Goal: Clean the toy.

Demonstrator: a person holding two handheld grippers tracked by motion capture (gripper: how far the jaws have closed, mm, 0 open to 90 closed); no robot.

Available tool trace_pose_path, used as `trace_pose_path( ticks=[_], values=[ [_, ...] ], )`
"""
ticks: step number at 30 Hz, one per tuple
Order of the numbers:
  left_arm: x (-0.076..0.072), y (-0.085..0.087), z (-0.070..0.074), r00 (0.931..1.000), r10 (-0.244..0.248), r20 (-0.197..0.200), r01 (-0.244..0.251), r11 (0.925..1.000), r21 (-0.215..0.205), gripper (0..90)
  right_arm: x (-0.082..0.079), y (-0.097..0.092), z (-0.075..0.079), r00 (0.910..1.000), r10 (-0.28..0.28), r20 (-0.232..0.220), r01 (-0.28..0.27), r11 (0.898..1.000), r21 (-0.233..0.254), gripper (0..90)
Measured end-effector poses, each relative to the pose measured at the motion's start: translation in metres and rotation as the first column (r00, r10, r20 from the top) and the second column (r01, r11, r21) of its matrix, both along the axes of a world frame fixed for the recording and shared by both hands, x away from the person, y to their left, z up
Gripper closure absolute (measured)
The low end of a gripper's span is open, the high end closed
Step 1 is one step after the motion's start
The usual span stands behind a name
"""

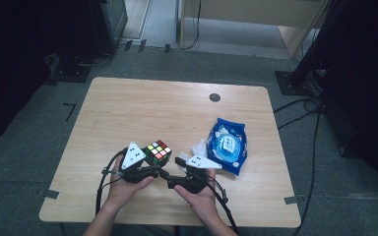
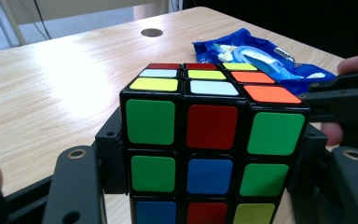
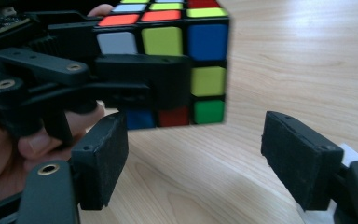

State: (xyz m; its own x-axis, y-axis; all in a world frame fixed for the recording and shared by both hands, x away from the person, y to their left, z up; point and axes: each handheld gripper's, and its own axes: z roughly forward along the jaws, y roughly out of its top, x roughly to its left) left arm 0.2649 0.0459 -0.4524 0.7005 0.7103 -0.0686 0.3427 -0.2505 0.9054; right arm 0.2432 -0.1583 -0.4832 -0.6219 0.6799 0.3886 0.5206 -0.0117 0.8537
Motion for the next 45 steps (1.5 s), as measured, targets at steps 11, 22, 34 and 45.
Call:
trace_pose_path(
  ticks=[11,22,34,45],
  values=[
    [-0.004,-0.013,-0.001,0.9990,-0.040,-0.022,0.039,0.9988,-0.030,33.9,-0.002,0.005,-0.001,0.9981,-0.022,0.058,0.023,0.999,-0.023,23.5],
    [-0.003,-0.013,-0.001,0.9979,-0.047,-0.045,0.045,0.9979,-0.046,33.9,-0.005,0.011,0.000,0.9952,-0.019,0.096,0.021,1.000,-0.022,20.8],
    [0.000,-0.011,-0.002,0.9946,-0.074,-0.073,0.071,0.9961,-0.053,33.9,-0.005,0.008,-0.002,0.9901,-0.022,0.138,0.031,0.997,-0.067,32.6],
    [0.007,-0.005,0.000,0.9778,-0.135,-0.160,0.119,0.9872,-0.106,33.1,-0.008,0.005,-0.006,0.9117,0.111,0.396,0.064,0.913,-0.404,34.4]
  ],
)
